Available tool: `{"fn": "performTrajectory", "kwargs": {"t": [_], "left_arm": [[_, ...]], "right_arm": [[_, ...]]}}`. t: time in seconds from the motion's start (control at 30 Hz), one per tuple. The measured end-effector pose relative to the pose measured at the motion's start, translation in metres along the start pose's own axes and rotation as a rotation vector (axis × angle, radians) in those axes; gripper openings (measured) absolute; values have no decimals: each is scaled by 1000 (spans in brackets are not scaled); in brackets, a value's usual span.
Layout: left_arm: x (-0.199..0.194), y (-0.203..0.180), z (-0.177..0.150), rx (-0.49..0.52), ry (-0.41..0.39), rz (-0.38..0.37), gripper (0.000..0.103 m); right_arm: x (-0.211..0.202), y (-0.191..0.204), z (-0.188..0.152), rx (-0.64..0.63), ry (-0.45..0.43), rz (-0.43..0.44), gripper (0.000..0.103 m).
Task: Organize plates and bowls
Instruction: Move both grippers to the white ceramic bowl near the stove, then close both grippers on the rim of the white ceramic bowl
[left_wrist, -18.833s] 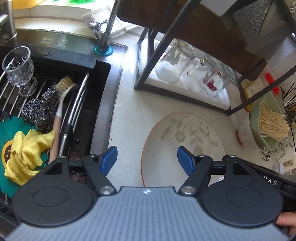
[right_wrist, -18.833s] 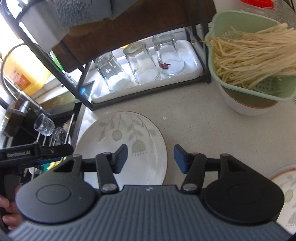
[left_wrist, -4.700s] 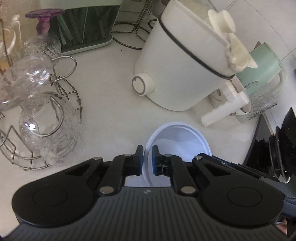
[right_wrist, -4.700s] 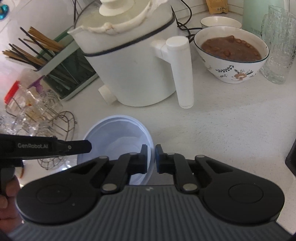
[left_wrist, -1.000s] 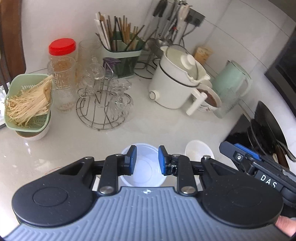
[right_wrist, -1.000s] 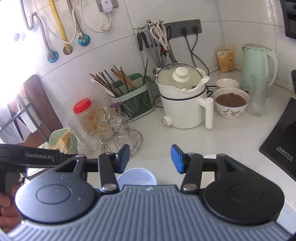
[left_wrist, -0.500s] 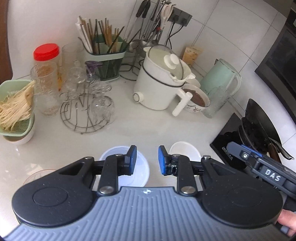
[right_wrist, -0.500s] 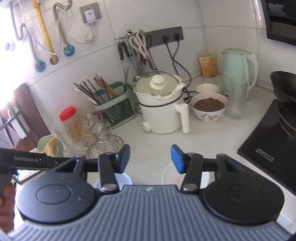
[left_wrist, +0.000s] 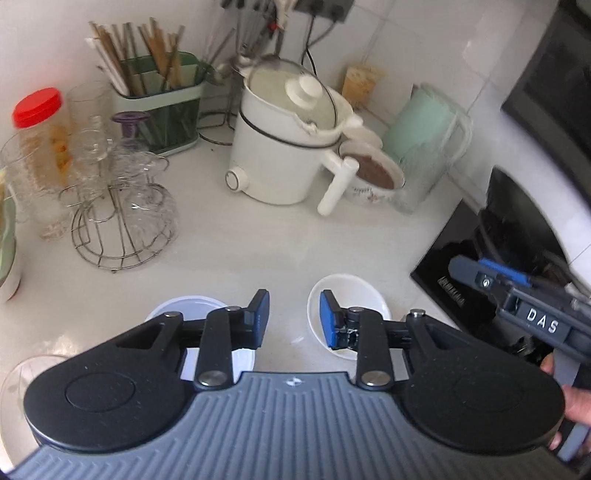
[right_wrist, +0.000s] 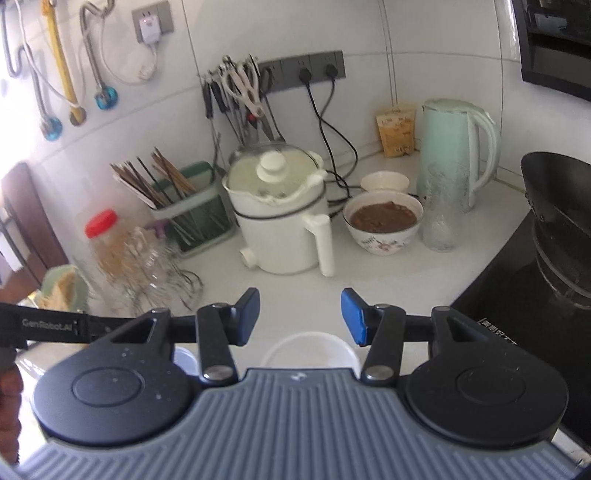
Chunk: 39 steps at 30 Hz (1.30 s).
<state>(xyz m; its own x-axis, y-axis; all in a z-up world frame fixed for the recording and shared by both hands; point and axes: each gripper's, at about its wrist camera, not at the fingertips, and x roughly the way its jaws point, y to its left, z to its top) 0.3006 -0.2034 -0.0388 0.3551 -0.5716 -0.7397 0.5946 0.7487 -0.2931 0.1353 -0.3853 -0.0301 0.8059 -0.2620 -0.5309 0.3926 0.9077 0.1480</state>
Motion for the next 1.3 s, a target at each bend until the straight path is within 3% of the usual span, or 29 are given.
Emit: {"fn": "performTrajectory", "kwargs": {"t": [0.2,0.53,0.73,0.93,1.13,1.3], "left_arm": [[40,-16,-3,2,75,27,45],[102,-24,-8,-39,184,32,45],[127,-31,-8,-51,218,13,45],[151,-34,-12,-96,233,29,45],[164,-45,-12,-50,240,75,43],[171,-43,-13,-60,259,86,31]], "right_arm": [[30,-23,-6,-18,58,-11,52],[73,-51,-33,6,177,-54,52],[97,-62,-49,67,264,-14,51],[111,-69,-54,129,304,-1,37],[121,-71,-56,139,322,2,28],[124,-75,-58,152,322,22,23]]}}
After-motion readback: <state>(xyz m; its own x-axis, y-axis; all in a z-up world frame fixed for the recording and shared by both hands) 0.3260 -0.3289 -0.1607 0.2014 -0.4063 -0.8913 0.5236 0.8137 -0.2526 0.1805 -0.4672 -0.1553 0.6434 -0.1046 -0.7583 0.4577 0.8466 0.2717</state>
